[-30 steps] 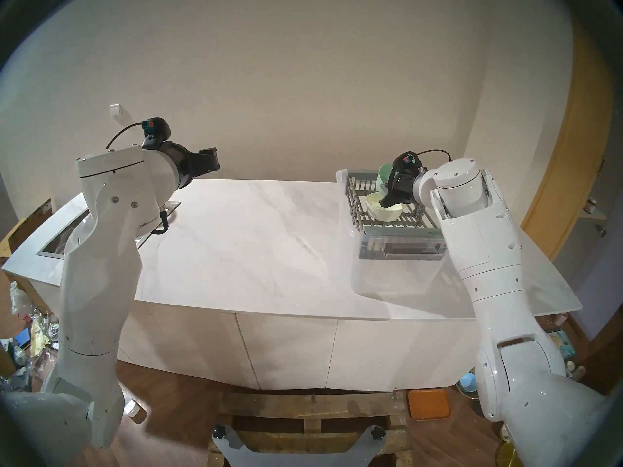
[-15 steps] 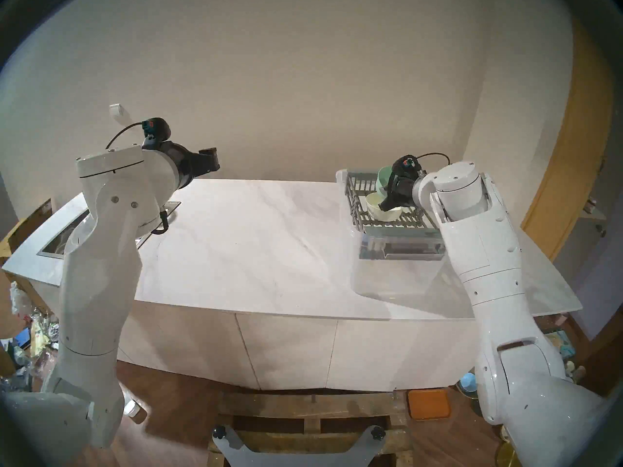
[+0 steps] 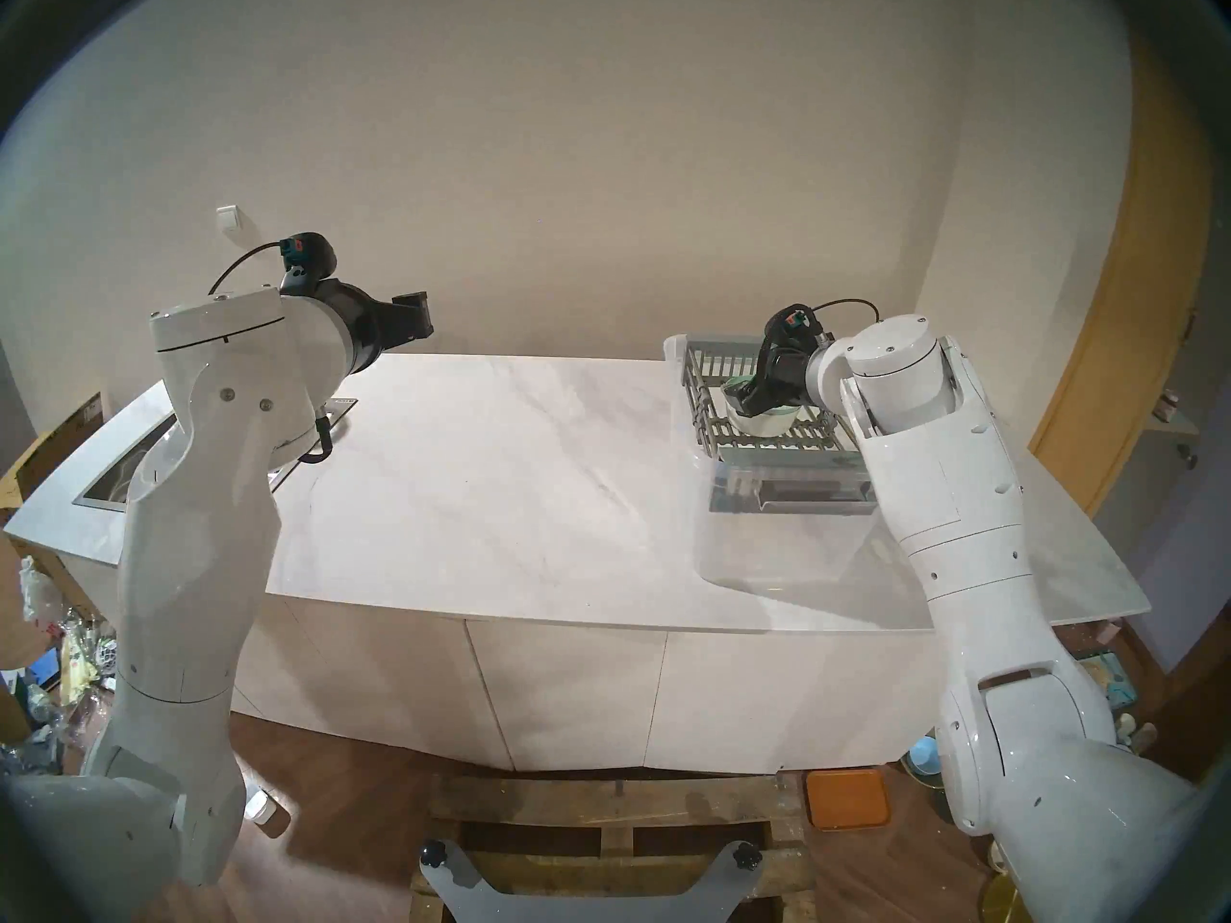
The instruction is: Place the plate or bowl neatly into the plate slot of the drying rack
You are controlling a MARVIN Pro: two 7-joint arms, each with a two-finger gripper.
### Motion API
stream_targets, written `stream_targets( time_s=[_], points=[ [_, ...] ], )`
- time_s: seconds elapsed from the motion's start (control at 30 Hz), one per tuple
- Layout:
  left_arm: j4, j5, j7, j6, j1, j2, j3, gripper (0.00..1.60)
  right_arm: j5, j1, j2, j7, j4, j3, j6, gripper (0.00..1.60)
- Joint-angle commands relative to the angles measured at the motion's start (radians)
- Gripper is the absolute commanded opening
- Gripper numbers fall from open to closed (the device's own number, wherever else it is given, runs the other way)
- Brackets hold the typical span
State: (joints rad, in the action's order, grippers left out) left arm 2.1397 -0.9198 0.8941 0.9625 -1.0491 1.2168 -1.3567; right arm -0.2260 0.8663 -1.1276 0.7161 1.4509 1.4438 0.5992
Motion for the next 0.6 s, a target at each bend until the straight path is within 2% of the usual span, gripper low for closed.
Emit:
stream_targets(
  time_s=[0.0,0.13,0.2,0.27,0.43,0.57],
  points=[
    [0.022,0.01,0.071,-0.003,0.02,0.001,-0.007,1.6,0.005,-0.042,-0.013,-0.026,0.031,0.03,0.008,1.6],
    [0.022,0.011,0.07,-0.003,0.02,0.001,-0.008,1.6,0.008,-0.038,-0.021,-0.043,0.051,0.05,0.019,1.6],
    [0.021,0.017,0.056,-0.003,0.019,0.001,-0.01,1.6,0.035,-0.029,-0.064,-0.096,0.067,0.115,0.009,1.6],
    [0.021,0.018,0.054,-0.003,0.018,0.0,-0.011,1.6,0.042,-0.028,-0.075,-0.103,0.073,0.137,0.013,1.6],
    [0.021,0.022,0.052,-0.003,0.018,0.002,-0.011,1.6,0.076,0.018,-0.144,-0.215,0.1,0.272,0.04,1.6],
    [0.021,0.023,0.054,-0.003,0.018,0.003,-0.01,1.6,0.079,0.059,-0.152,-0.29,0.107,0.318,0.031,1.6]
  ],
)
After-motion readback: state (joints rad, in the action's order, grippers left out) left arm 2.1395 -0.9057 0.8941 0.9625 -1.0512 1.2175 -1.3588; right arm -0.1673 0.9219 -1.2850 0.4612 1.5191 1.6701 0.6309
